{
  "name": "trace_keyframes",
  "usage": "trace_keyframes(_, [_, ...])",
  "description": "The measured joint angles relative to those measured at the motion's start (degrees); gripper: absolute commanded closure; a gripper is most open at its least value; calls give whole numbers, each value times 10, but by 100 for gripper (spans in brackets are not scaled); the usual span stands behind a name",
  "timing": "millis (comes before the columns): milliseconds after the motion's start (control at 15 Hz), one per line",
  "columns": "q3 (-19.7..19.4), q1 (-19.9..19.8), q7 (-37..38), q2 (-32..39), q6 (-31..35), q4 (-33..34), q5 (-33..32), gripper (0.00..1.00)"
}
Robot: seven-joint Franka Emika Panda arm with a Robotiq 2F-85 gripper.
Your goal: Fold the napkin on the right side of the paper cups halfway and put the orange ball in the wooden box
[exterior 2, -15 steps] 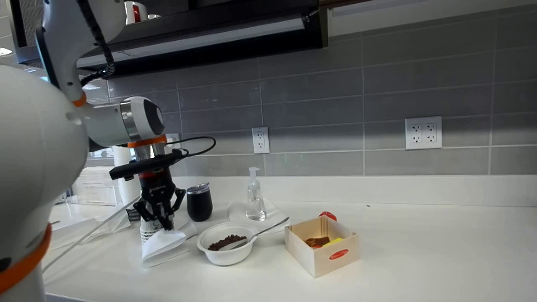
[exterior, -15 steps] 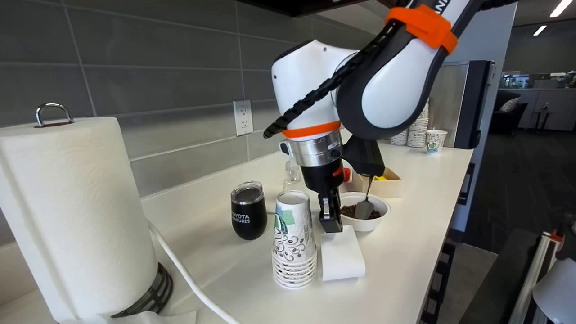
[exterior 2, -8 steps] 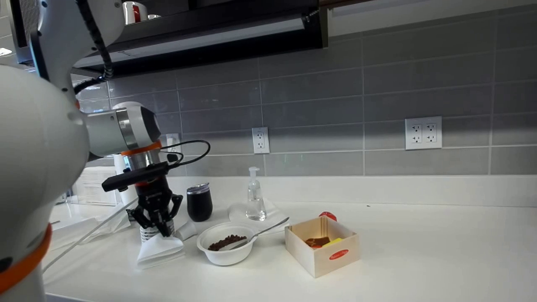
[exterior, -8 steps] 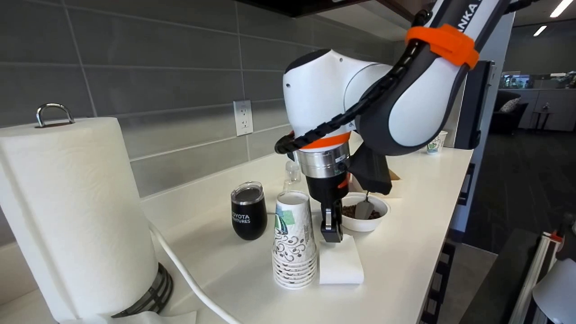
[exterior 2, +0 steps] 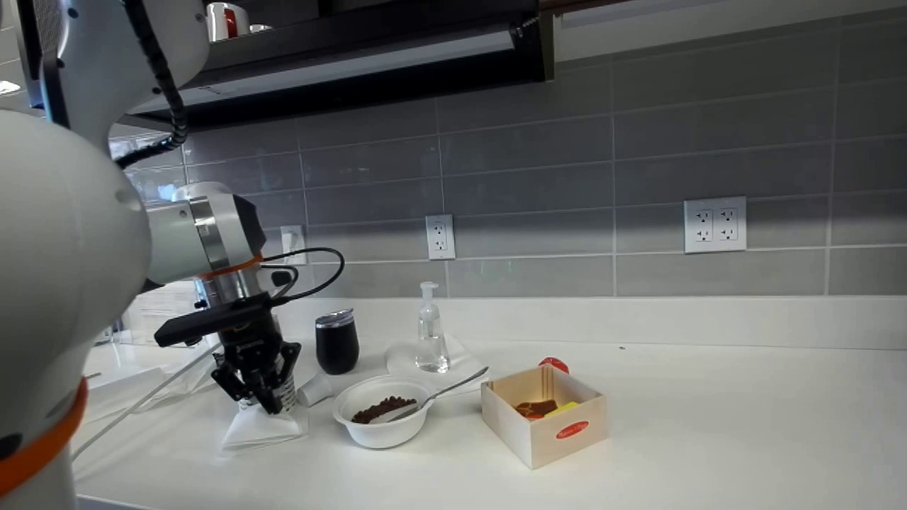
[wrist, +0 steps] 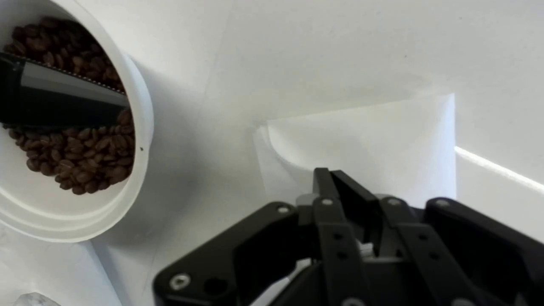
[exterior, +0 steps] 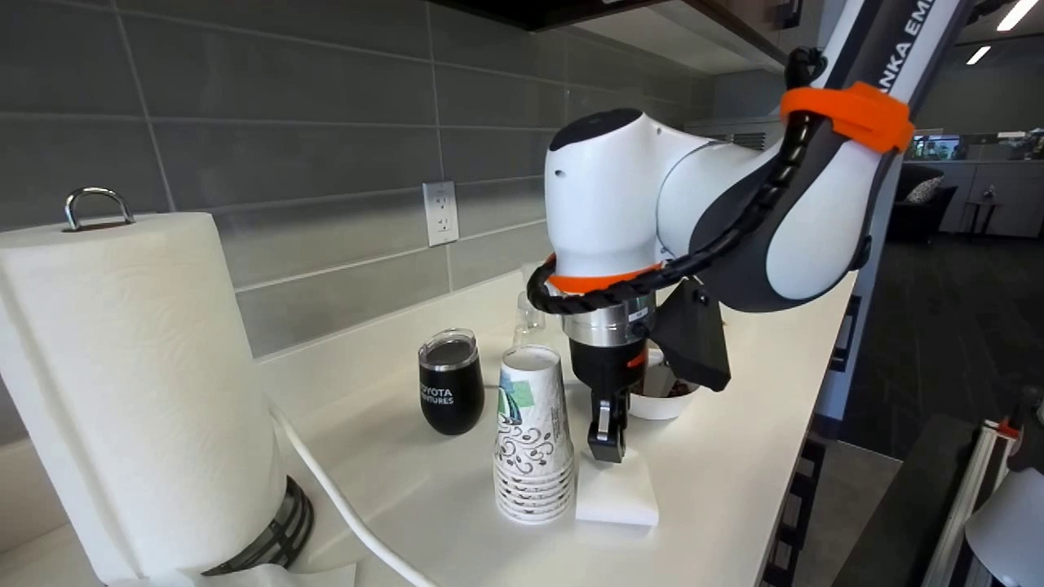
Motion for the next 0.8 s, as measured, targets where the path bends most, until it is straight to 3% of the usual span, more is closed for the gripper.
trace_keyframes(467, [0, 0, 105, 0, 13, -9, -96, 98])
trace_keyframes(800, [0, 1, 144, 7, 17, -10, -131, 98])
